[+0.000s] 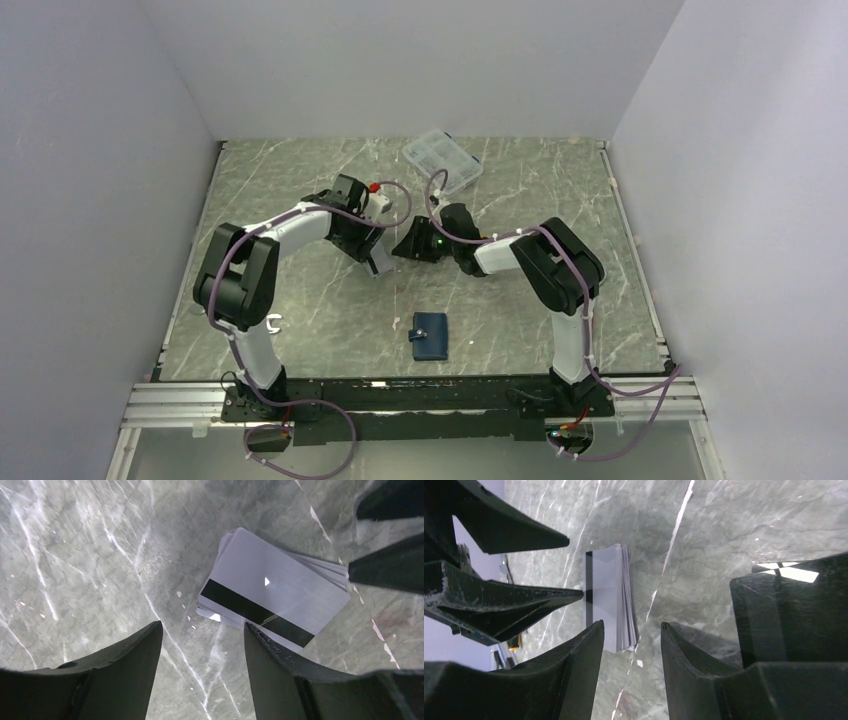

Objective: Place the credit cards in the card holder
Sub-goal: Pick up the credit card from the center of the board.

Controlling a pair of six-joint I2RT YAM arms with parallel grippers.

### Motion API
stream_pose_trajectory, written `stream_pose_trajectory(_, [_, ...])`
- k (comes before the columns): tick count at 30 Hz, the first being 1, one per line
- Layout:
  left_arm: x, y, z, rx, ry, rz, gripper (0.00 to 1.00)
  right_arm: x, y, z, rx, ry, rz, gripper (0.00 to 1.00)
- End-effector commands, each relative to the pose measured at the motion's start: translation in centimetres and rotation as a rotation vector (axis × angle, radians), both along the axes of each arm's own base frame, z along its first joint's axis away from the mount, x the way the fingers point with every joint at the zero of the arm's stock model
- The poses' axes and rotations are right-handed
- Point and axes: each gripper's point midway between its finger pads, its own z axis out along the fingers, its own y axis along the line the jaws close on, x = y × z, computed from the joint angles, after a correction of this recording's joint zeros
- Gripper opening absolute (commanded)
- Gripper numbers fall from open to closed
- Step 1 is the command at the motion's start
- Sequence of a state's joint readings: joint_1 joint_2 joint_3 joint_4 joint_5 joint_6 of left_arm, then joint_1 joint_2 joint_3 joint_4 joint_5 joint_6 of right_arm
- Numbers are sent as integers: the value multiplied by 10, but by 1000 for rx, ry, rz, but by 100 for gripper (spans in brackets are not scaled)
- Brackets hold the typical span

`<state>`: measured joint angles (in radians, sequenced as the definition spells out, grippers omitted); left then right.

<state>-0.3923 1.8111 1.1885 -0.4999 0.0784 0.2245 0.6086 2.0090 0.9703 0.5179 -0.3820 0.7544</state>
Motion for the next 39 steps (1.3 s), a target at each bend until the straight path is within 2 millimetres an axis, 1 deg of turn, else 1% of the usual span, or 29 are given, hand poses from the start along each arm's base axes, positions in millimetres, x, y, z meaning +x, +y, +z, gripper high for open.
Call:
stream_pose_trajectory(1, [16, -5, 4, 28, -41, -11, 66, -12, 9, -7, 58, 43, 50, 48])
stream_pose_trajectory(7, [19, -8, 1, 38, -32, -16, 65, -13, 18, -7, 90, 55, 69, 47])
stream_pose_trajectory(12, [19, -16, -1, 33, -24, -30, 64, -14, 18, -10, 95, 64, 64, 46])
stream_pose_trajectory(16, [17, -21, 13, 5, -30, -48, 64, -14, 17, -16, 94, 79, 54, 45])
stream_pose_trajectory(20, [9, -23, 28, -21, -24, -66, 63, -14, 15, -22, 90, 89, 38, 43])
stream_pose_trajectory(24, [6, -26, 38, -46, -31, -80, 63, -11, 16, -20, 95, 86, 30, 42])
stream_pose_trajectory(27, [9, -29, 42, -58, -39, -82, 63, -10, 17, -20, 98, 86, 30, 41])
stream_pose_trajectory(29, [11, -30, 40, -61, -48, -79, 63, -11, 17, -20, 99, 88, 31, 41])
stream_pose_trajectory(35, [17, -34, 18, -52, -16, -67, 63, -12, 16, -21, 105, 94, 23, 40])
stream_pose_trajectory(39, [19, -37, 12, -50, -18, -72, 63, -13, 16, -23, 114, 102, 16, 40])
